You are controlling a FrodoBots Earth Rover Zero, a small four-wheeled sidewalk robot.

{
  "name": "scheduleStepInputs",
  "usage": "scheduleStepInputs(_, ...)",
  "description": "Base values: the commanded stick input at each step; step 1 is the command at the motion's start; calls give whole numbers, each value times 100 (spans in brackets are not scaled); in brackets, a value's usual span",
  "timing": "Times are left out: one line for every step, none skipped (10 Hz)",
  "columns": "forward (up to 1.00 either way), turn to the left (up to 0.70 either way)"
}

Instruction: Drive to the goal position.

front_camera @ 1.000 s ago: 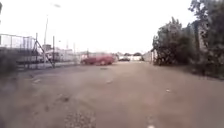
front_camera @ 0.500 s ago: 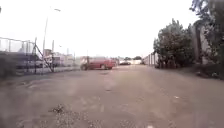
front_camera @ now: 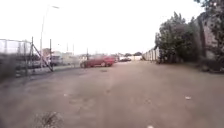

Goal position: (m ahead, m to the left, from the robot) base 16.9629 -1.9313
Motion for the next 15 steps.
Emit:
scheduleStepInputs(50, 0)
scheduleStepInputs(50, 0)
scheduleStepInputs(50, 0)
scheduleStepInputs(50, 0)
scheduleStepInputs(50, 0)
scheduleStepInputs(50, 0)
scheduleStepInputs(50, 0)
scheduleStepInputs(50, -2)
scheduleStepInputs(50, -15)
scheduleStepInputs(50, -50)
scheduleStepInputs(50, -30)
scheduleStepInputs(50, 0)
scheduleStepInputs(50, 0)
scheduleStepInputs(50, 0)
scheduleStepInputs(50, 0)
